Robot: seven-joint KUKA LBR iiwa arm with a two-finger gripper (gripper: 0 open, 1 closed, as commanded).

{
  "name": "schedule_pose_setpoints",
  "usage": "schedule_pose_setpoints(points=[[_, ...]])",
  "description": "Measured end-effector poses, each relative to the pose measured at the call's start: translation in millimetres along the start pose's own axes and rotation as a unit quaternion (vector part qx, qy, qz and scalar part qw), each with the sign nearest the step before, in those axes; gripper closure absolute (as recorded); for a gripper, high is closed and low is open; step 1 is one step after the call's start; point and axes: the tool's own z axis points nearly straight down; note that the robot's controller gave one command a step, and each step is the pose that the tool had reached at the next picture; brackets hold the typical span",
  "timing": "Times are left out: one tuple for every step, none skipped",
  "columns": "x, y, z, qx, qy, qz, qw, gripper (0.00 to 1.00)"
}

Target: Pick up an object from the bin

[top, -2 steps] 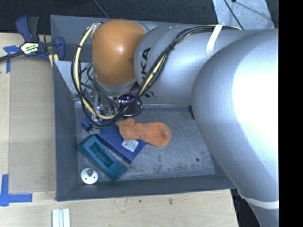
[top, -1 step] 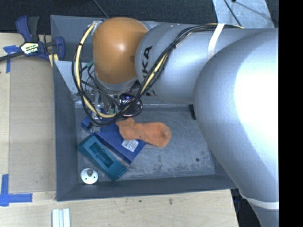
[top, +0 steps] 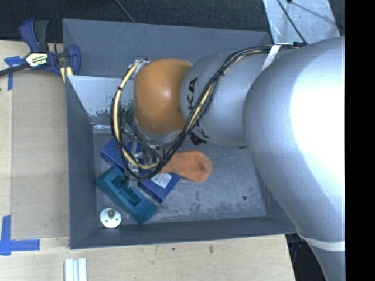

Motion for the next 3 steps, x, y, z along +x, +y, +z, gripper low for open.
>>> schedule_pose_setpoints(points=[[7.7,-18,22,0.003,0.0019,0.032,0.9995,0.00],[5.5,-43,-6,0.002,0.0030,-0.020,0.9998,0.00],[14.3,-67,-16,0.002,0.0016,-0.111,0.9939,0.00]])
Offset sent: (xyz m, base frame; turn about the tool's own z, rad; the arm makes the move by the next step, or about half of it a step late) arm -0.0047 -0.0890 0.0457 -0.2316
